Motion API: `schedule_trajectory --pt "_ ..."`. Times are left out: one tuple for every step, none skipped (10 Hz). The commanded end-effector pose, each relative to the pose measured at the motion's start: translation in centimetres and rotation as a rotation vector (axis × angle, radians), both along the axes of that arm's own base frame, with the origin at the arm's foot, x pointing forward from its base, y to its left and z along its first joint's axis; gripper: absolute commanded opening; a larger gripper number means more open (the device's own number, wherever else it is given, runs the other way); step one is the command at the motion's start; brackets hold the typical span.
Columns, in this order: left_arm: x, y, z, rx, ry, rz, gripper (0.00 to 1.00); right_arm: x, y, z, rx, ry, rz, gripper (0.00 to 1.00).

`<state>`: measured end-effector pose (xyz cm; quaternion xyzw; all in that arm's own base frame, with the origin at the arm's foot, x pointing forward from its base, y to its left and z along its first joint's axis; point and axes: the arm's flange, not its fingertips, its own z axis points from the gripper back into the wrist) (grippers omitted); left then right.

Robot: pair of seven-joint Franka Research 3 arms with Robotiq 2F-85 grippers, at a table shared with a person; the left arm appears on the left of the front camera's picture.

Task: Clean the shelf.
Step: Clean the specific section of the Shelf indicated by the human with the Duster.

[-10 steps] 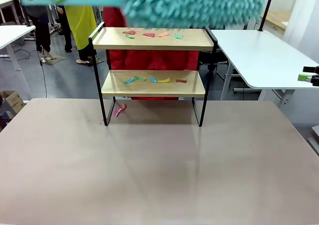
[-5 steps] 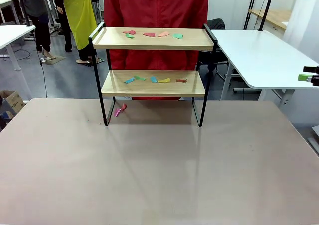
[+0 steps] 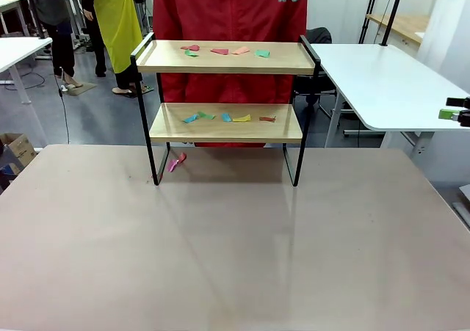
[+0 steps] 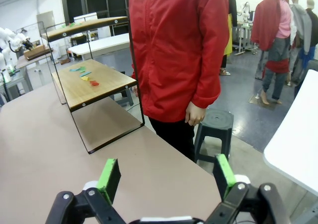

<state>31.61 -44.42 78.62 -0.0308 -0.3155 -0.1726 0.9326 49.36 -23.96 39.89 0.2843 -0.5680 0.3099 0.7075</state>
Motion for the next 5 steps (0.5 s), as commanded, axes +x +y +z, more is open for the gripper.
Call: schedule_trajectory --pt "1.4 -4.0 1.3 0.005 0.048 0.053 0.13 0.0 0.1 0.2 -0.001 -0.003 -0.001 1.00" --pt "1.8 -4.6 0.4 0.010 0.064 0.070 0.13 0.0 0.1 0.2 -0.001 -0.003 -0.001 1.00" --pt "1.9 -5.0 -0.3 0.023 0.067 0.097 0.13 0.0 0.1 0.2 -0.001 -0.003 -0.001 1.00" --pt "1.7 -5.4 -1.1 0.032 0.035 0.135 0.13 0.0 0.1 0.2 -0.001 -0.003 -0.001 1.00" --pt "1.5 -5.8 -2.0 0.052 0.022 0.165 0.13 0.0 0.1 0.2 -0.001 -0.003 -0.001 1.00"
